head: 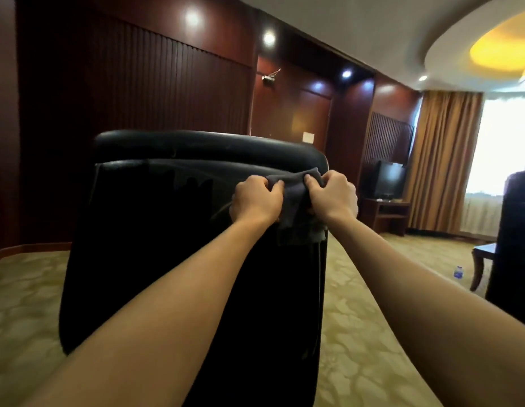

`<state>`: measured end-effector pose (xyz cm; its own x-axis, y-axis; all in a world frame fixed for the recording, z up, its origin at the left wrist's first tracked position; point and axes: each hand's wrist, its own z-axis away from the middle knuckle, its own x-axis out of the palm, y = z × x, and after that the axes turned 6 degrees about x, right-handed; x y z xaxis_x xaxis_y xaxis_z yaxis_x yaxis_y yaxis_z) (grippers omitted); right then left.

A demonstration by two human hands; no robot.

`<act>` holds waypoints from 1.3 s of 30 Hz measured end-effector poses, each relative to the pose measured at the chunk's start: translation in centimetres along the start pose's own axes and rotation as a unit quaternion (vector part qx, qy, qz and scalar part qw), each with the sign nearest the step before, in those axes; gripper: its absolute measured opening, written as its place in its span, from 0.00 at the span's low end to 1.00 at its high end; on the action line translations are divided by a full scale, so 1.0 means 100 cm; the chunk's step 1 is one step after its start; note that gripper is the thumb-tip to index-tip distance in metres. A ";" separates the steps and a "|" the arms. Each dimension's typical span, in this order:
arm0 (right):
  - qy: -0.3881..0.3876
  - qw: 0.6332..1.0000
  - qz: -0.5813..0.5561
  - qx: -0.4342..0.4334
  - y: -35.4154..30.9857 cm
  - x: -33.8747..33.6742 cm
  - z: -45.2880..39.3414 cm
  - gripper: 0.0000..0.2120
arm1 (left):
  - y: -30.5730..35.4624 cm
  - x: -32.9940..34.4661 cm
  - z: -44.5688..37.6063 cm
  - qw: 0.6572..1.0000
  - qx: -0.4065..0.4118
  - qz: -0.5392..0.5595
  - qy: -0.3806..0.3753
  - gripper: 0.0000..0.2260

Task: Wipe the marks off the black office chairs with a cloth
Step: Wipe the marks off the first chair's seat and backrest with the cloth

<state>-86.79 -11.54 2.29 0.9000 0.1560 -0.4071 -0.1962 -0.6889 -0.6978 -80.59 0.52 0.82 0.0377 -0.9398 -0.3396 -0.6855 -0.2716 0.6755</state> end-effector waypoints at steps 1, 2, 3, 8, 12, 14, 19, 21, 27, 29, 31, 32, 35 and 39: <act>0.000 1.000 0.028 -0.011 -0.007 -0.001 -0.008 0.17 | 0.003 -0.002 -0.009 0.999 0.004 -0.038 0.005 0.15; 0.000 0.998 0.055 -0.022 -0.013 -0.001 -0.015 0.18 | 0.006 -0.001 -0.017 0.998 0.006 -0.062 0.008 0.15; 0.000 0.997 0.076 -0.029 -0.017 0.000 -0.020 0.18 | 0.009 0.000 -0.023 0.997 0.005 -0.074 0.009 0.16; -0.025 0.985 0.149 -0.089 -0.008 0.020 -0.024 0.18 | 0.002 0.012 -0.026 0.991 -0.024 -0.131 -0.011 0.15; -0.019 0.978 0.168 -0.121 0.005 0.024 -0.016 0.16 | 0.000 0.020 -0.011 0.976 0.027 -0.210 -0.050 0.12; -0.005 0.972 0.182 -0.149 0.015 0.023 -0.002 0.14 | 0.000 0.018 -0.006 0.971 0.041 -0.224 -0.068 0.11; -0.049 0.965 0.192 -0.171 0.040 0.019 0.037 0.12 | -0.018 0.013 0.039 0.953 0.055 -0.272 -0.123 0.12; -0.063 0.968 0.181 -0.160 0.036 0.013 0.033 0.11 | -0.022 0.008 0.045 0.951 0.071 -0.278 -0.119 0.13; -0.018 0.991 0.071 -0.115 -0.018 0.015 -0.020 0.12 | 0.001 -0.011 -0.019 0.973 0.062 -0.220 -0.008 0.15; -0.016 0.994 0.054 -0.098 -0.028 0.024 -0.035 0.13 | 0.004 -0.010 -0.037 0.973 0.058 -0.221 0.007 0.16; -0.006 0.992 0.077 -0.096 -0.027 0.036 -0.041 0.14 | 0.001 -0.004 -0.045 0.973 0.055 -0.225 0.007 0.15; 0.003 0.989 0.103 -0.103 -0.025 0.041 -0.040 0.15 | -0.002 0.001 -0.047 0.972 0.057 -0.227 0.003 0.14; 0.003 0.985 0.139 -0.106 -0.018 0.044 -0.035 0.17 | -0.011 0.009 -0.045 0.972 0.060 -0.228 -0.014 0.13; -0.025 0.983 0.142 -0.115 -0.005 0.041 -0.021 0.14 | -0.021 0.007 -0.032 0.975 0.049 -0.211 -0.044 0.12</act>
<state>-82.16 -12.05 2.25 0.8005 -0.0350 -0.5983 -0.3380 -0.8508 -0.4025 -76.77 -0.19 1.24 0.2729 -0.7256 -0.6317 -0.6882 -0.6061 0.3988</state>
